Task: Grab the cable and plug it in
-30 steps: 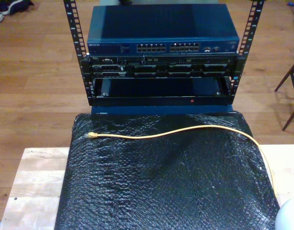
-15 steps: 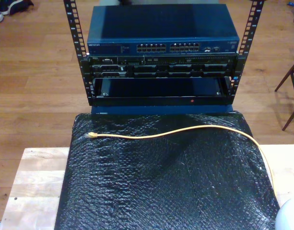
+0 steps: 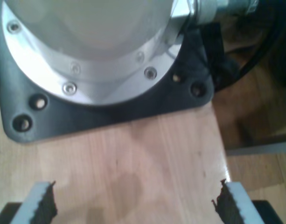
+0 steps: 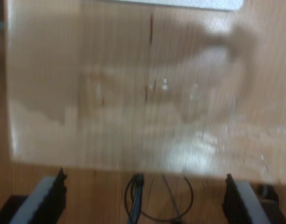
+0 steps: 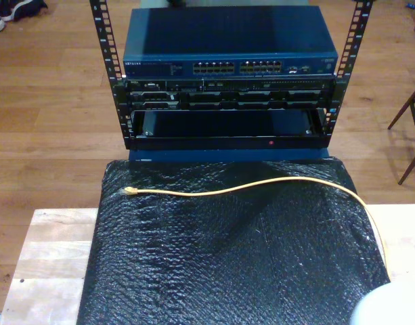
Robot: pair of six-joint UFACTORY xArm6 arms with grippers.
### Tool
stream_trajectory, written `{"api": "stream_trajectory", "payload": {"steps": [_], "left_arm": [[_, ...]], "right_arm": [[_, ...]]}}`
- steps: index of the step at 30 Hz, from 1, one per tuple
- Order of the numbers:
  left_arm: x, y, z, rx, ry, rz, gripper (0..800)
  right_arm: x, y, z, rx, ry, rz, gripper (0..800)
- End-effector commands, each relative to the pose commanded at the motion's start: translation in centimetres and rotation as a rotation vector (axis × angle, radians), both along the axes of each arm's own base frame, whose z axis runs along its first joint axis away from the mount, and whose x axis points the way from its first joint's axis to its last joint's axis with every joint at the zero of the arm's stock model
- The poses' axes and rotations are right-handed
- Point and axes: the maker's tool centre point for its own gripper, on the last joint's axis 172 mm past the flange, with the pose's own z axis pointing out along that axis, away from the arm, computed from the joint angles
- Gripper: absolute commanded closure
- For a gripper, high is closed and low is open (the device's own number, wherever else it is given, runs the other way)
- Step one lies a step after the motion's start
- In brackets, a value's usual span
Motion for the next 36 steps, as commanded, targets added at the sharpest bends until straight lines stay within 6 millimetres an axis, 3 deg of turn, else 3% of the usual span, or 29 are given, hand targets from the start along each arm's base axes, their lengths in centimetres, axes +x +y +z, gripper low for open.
{"api": "stream_trajectory", "payload": {"steps": [10,16,20,27,36], "left_arm": [[-0.1,0.2,0.3,-0.001,0.003,-0.002,0],[0.2,1.3,4.2,-0.042,0.023,0.008,0],[1.1,1.8,6.8,-0.071,0.029,-0.009,0],[3.6,2.5,9.0,-0.071,-0.027,0.024,0],[4.9,2.3,10.2,-0.078,-0.019,0.025,0]], "right_arm": [[0.4,-1.2,7.0,0.061,0.007,-0.119,0],[2.4,-2.4,12.0,0.066,-0.056,-0.224,0],[4.6,-2.5,15.2,0.088,-0.125,-0.29,1],[8.5,-2.5,19.6,0.145,-0.199,-0.381,3],[14.3,-1.5,22.5,0.315,-0.076,-0.451,2]]}}
